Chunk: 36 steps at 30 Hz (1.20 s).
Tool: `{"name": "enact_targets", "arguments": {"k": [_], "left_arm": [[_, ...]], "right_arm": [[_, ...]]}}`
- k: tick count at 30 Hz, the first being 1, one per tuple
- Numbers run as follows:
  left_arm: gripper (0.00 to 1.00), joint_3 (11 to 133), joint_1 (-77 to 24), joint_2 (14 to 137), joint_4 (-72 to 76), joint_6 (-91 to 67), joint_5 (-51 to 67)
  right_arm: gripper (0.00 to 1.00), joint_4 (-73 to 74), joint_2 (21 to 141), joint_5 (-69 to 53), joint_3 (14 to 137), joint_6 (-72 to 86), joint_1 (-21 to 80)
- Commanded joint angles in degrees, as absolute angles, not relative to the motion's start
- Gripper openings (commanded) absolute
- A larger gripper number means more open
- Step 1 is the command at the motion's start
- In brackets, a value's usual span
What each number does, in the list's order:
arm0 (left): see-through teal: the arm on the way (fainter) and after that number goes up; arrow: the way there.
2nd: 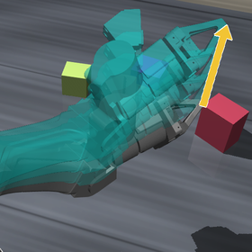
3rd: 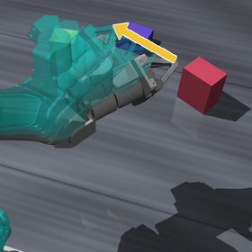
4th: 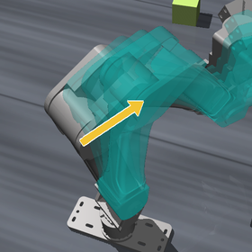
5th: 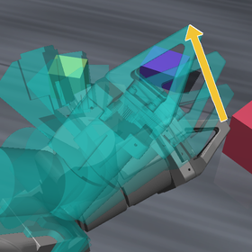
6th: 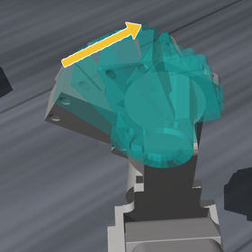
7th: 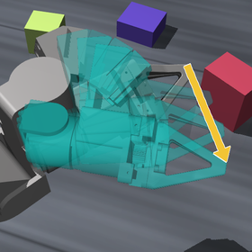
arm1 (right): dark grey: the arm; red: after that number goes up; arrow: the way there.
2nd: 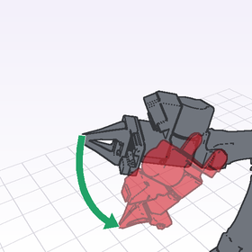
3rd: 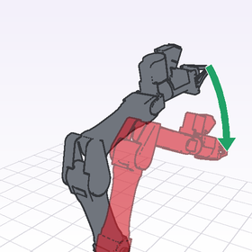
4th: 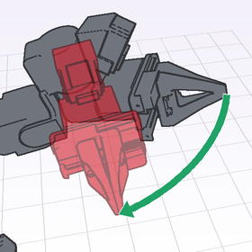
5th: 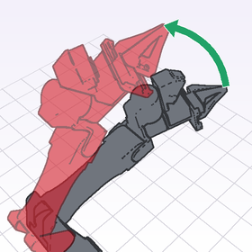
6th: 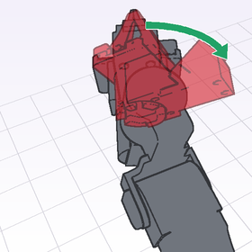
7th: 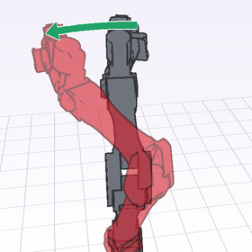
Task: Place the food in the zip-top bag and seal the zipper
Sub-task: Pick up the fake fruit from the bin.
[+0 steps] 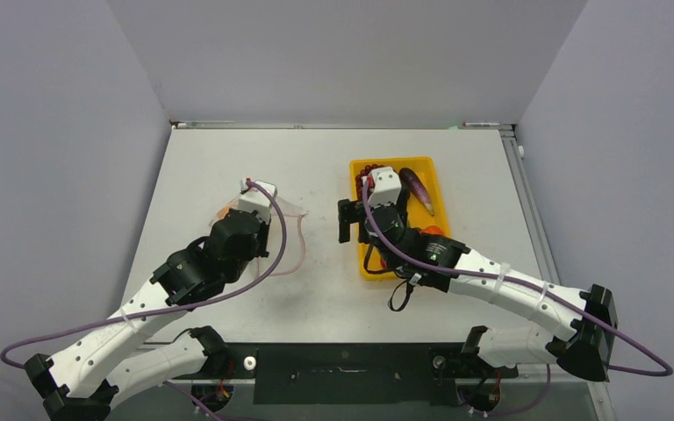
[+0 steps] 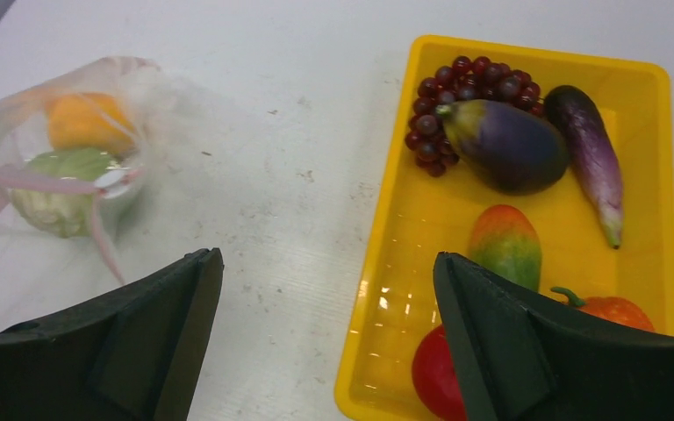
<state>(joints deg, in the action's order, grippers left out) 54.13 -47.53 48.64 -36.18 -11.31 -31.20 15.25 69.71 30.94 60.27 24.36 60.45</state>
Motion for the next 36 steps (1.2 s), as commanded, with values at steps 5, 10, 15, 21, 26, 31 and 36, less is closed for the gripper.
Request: {"name": "enact_targets", "arguments": {"k": [5,10,15,21,26,31,36], "left_arm": [[0.00,54.7,-47.8,48.8,-33.3,-11.0,-30.8],[0.00,54.7,-47.8,48.8,-33.3,-11.0,-30.8],[0.00,54.7,-47.8,48.9,-33.4,-11.0,-30.8],[0.00,54.7,-47.9,48.9,-33.4,-11.0,-31.0],[0.00,54.8,-47.9,48.8,-33.4,-11.0,-31.1],[0.00,54.7,-47.9,48.9,-33.4,-10.9,-30.9],[0.00,54.8,-47.9,49.0,-33.5,-10.9,-30.7]], "right_arm": [[0.97,21.3,66.1,33.9,56.0,26.9,53.8],[1.00,21.8,67.0,32.3,53.6,27.7,50.0],[0.95,20.4,69.8,26.7,52.3,28.5,44.1],[0.96,18.5,75.8,21.9,52.6,28.5,39.3],[0.98,16.5,79.6,20.8,52.3,28.2,37.0],[0.98,15.2,82.0,20.2,52.2,27.9,35.2],[0.97,14.3,84.8,19.3,52.5,27.3,33.6]]}}
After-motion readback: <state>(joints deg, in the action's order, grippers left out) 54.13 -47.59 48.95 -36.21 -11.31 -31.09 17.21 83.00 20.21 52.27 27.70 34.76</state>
